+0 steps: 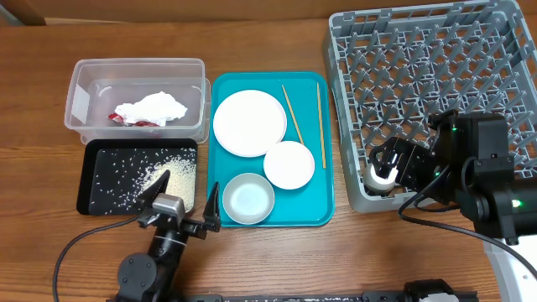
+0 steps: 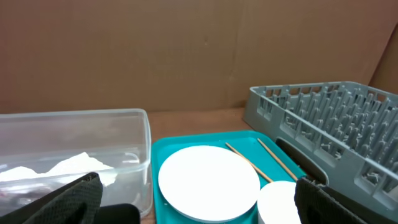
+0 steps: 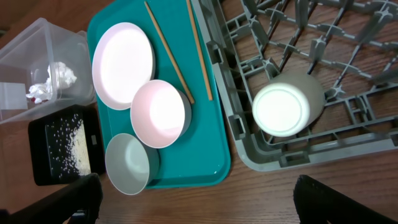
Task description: Sort waste into correct bins and load items into the dishwasher
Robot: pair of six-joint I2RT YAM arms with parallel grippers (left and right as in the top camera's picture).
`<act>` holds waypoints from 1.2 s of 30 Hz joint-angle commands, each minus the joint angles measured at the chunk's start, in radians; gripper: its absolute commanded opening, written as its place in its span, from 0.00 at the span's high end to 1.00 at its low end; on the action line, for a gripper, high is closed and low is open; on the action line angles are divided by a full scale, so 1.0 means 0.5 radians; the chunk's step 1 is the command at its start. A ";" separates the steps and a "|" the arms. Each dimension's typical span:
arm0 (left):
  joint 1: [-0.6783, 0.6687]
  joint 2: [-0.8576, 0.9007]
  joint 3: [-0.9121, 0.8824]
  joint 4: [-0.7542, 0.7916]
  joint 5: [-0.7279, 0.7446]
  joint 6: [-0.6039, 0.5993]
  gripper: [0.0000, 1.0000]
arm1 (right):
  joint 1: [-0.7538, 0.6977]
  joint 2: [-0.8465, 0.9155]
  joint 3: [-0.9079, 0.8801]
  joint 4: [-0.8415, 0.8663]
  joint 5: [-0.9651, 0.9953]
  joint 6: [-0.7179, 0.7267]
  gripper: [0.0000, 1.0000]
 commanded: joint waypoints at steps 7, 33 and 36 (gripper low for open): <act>-0.009 -0.009 -0.256 0.089 0.028 0.022 0.00 | -0.011 -0.019 0.038 0.006 0.002 -0.011 0.00; -0.009 -0.008 -0.256 0.092 0.027 0.022 0.00 | 0.056 0.010 0.034 0.267 -0.286 0.079 0.11; -0.009 -0.008 -0.256 0.093 0.027 0.023 0.00 | 0.303 0.069 -0.014 0.275 -0.233 0.043 0.10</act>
